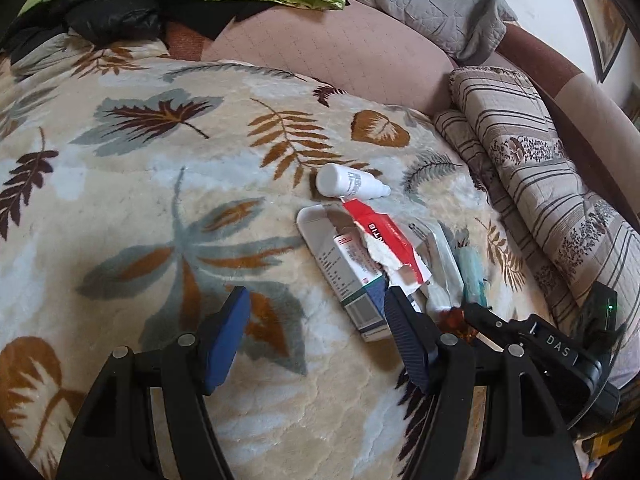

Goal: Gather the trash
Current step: 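Grasp the red snack wrapper with the right tool while the left tool grasps the white medicine box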

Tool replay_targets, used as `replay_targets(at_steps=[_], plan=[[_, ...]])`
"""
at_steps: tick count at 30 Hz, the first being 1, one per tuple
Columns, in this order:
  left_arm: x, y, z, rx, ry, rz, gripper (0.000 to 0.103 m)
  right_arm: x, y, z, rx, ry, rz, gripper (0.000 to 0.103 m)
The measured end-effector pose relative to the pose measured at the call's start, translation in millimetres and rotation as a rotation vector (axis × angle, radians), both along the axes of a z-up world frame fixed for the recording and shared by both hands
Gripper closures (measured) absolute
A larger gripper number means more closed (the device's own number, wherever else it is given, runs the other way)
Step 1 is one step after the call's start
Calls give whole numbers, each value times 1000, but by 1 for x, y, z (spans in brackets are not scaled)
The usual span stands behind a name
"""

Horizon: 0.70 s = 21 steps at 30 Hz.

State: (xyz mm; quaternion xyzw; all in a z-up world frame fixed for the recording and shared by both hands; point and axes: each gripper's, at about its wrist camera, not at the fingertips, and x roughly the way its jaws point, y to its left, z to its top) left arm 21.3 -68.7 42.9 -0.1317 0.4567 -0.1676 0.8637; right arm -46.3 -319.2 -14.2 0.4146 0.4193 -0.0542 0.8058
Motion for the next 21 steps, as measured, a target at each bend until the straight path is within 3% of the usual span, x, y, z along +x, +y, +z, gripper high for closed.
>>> replay_targets(at_steps=[1, 4, 7, 14, 17, 18, 19, 21], plan=[[2, -2, 0, -3, 1, 0, 35, 3, 2, -2, -11, -16, 6, 40], [9, -11, -4, -2, 20, -11, 35, 7, 1, -1, -17, -51, 26, 60], [7, -24, -5, -7, 24, -39, 35, 0, -1, 9, -11, -88, 43, 71], [10, -75, -19, 135, 18, -85, 33, -26, -9, 40, -99, -157, 14, 72], [15, -90, -24, 266, -17, -43, 33, -33, -13, 48, -119, -175, 11, 72], [17, -91, -25, 291, -23, -39, 36, -36, -14, 50, -140, -178, 10, 72], [18, -89, -27, 299, -29, -35, 47, -38, -15, 52, -156, -181, 12, 72], [20, -80, -27, 299, -20, -29, 53, -42, -16, 55, -198, -183, 11, 72]])
